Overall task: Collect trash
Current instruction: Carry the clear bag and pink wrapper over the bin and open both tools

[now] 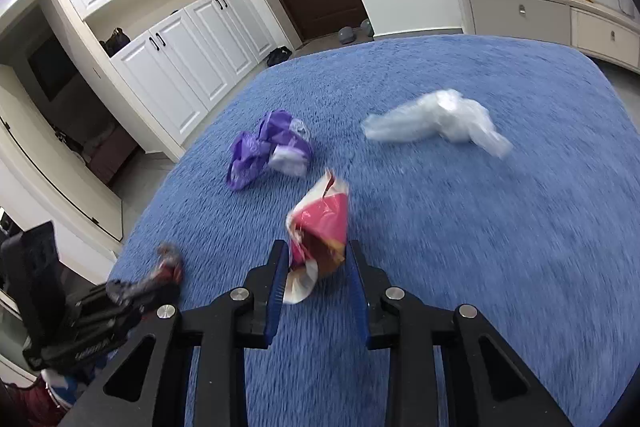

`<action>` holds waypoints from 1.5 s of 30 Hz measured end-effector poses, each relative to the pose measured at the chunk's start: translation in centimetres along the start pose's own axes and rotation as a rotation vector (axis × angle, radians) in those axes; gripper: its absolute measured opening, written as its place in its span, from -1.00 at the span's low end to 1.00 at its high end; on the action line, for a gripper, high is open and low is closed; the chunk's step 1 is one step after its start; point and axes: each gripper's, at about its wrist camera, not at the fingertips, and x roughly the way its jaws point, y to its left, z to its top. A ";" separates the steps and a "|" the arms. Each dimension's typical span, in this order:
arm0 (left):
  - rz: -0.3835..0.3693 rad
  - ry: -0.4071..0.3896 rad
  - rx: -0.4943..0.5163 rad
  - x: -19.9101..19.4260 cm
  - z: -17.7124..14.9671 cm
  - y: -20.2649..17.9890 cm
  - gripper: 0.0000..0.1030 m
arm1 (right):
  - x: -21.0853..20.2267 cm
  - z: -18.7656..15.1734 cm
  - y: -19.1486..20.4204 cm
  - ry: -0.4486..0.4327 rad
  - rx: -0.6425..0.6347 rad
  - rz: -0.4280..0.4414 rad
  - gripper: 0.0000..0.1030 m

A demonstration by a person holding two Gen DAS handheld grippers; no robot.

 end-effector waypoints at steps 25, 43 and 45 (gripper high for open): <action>-0.033 -0.050 0.205 -2.9 1.4 -8.9 -0.71 | -11.7 -6.0 -5.0 -0.186 0.156 0.011 -0.55; -0.235 -0.014 0.538 2.0 5.3 -27.3 -0.71 | -21.9 -9.9 -16.0 -0.448 0.391 -0.128 -0.55; -0.257 -0.004 0.578 3.1 5.4 -29.8 -0.71 | -22.8 -10.7 -17.7 -0.463 0.428 -0.161 -0.55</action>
